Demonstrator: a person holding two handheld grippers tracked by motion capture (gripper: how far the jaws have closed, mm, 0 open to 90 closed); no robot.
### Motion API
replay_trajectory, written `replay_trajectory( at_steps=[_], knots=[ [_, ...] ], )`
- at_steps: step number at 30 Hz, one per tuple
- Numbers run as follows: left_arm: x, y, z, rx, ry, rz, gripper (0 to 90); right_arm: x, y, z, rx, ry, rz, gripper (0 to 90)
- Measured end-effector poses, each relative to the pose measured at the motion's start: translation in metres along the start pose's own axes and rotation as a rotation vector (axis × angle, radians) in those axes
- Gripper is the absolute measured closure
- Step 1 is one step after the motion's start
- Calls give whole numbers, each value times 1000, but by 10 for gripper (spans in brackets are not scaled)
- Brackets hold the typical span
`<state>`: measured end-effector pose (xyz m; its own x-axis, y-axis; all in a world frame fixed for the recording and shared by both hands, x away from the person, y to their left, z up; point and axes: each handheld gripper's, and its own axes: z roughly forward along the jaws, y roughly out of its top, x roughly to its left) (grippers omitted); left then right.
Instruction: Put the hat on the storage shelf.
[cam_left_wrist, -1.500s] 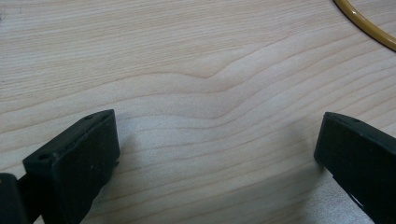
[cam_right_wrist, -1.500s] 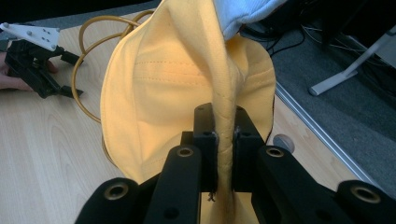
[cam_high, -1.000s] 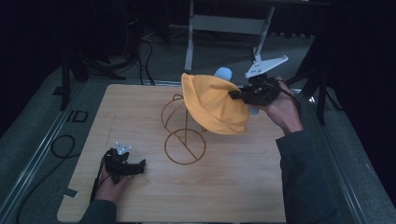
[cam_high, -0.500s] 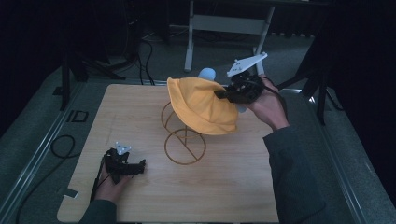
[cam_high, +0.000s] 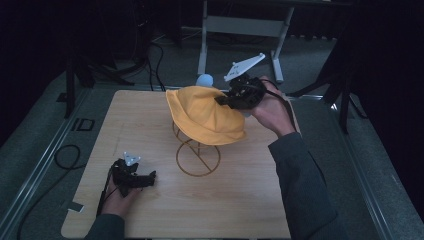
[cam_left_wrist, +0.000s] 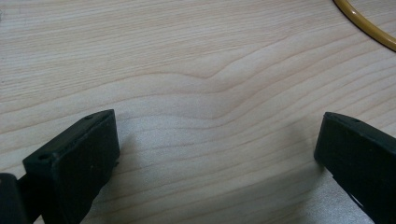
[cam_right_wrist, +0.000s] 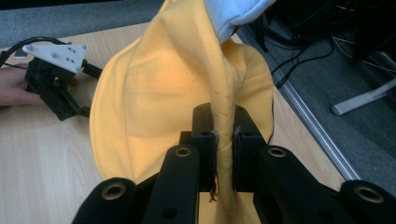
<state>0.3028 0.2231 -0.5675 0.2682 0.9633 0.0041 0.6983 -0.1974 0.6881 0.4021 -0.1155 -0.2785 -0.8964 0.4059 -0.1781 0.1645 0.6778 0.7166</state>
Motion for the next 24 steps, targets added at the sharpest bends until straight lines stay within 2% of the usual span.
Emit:
replay_trajectory(
  at_steps=[13, 24],
  knots=[
    [0, 0, 0, 0, 1, 3, 2, 14, 17, 25, 3, 33, -18, 814],
    [0, 0, 0, -2, 0, 0, 2, 26, 25, 40, 32, 57, -49, 790]
  ],
)
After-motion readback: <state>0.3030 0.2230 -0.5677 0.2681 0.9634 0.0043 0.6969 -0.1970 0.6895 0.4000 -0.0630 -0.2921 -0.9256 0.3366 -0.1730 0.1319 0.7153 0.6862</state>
